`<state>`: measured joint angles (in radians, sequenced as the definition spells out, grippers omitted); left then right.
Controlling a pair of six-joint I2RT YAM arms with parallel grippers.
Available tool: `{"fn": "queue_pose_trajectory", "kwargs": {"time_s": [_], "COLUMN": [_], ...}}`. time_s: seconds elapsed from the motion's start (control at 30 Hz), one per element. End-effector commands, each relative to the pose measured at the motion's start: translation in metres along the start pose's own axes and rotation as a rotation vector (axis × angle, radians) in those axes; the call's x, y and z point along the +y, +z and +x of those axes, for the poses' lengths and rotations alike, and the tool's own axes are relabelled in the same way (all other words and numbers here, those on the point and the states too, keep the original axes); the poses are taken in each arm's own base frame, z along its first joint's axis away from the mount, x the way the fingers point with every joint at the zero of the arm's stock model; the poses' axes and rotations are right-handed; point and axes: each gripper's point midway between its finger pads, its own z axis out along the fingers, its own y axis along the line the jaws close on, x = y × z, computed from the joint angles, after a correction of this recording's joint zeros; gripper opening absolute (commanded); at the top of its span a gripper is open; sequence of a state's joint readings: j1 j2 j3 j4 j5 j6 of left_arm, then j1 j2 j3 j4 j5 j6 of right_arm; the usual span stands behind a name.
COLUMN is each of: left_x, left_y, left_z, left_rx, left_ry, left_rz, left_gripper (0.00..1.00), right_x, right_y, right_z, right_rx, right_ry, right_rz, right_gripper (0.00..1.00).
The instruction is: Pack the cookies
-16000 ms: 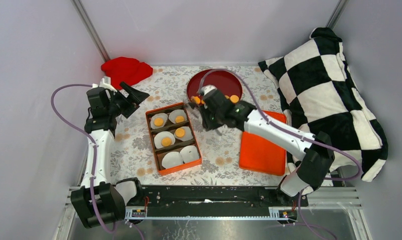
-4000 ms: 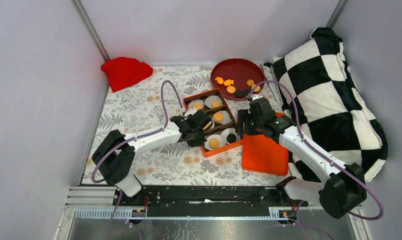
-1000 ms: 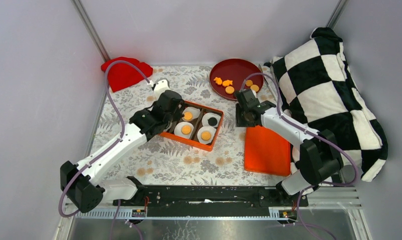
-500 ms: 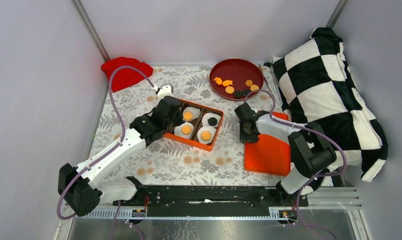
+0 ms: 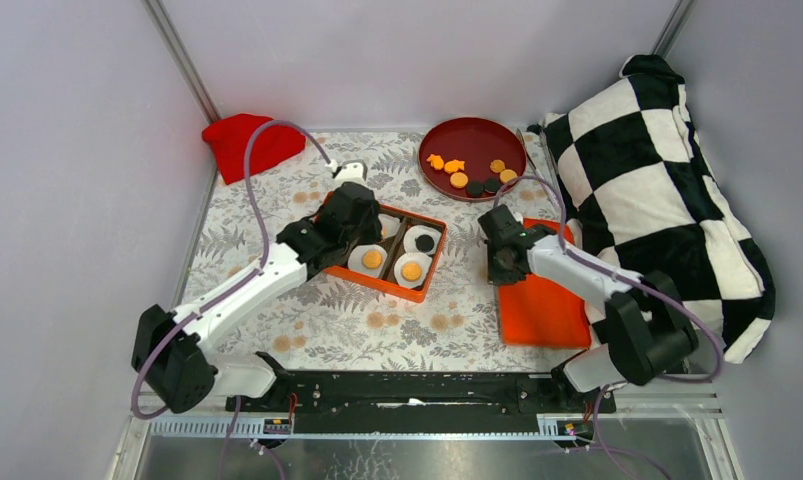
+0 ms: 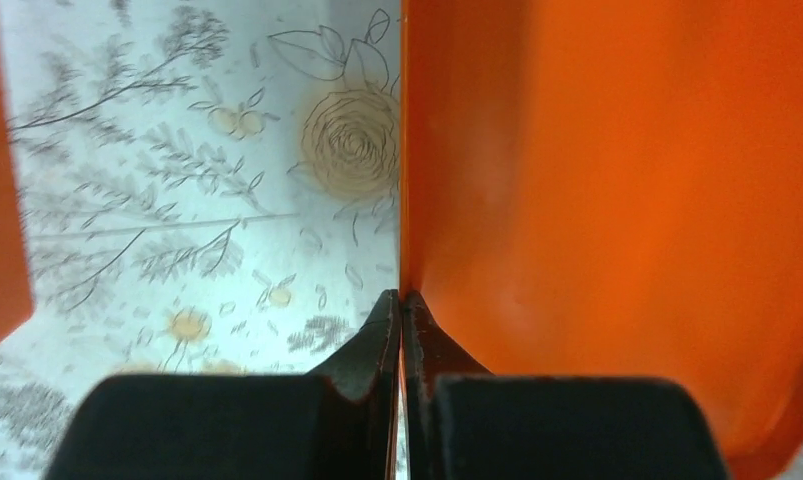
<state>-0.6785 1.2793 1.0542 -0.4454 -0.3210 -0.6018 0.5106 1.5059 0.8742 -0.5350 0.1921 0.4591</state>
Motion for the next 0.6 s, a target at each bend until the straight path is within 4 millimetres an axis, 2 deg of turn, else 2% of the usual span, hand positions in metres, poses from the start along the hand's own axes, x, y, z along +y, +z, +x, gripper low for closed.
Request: {"fn": "queue_pose_trajectory", "kwargs": {"time_s": [0.0, 0.1, 0.17, 0.23, 0.27, 0.43, 0.57], "left_x": [-0.03, -0.046, -0.063, -0.074, -0.078, -0.09, -0.096], "left_y": [0.01, 0.017, 0.014, 0.01, 0.009, 0.0, -0.005], "left_z": [-0.027, -0.033, -0.036, -0.04, -0.042, -0.048, -0.037], "left_rx": [-0.028, 0.011, 0.05, 0.063, 0.066, 0.078, 0.131], "left_ry": [0.041, 0.005, -0.034, -0.057, -0.064, -0.073, -0.101], "left_rz": [0.112, 0.217, 0.341, 0.423, 0.447, 0.526, 0.577], "left_gripper": [0.39, 0.44, 0.45, 0.51, 0.55, 0.64, 0.66], "right_x": [0.005, 0.02, 0.029, 0.042, 0.046, 0.066, 0.082], "right_y": [-0.059, -0.085, -0.098, -0.109, -0.112, -0.13, -0.142], "right_z": [-0.021, -0.027, -0.028, -0.028, -0.03, -0.042, -0.052], "right_rx": [-0.091, -0.117, -0.121, -0.126, -0.138, -0.168, -0.194], "right_ry": [-0.11, -0.175, -0.22, -0.275, -0.283, -0.294, -0.331], "right_rz": [-0.089, -0.183, -0.234, -0.31, -0.335, -0.42, -0.454], "right_gripper": [0.0, 0.0, 0.0, 0.0, 0.0, 0.0, 0.0]}}
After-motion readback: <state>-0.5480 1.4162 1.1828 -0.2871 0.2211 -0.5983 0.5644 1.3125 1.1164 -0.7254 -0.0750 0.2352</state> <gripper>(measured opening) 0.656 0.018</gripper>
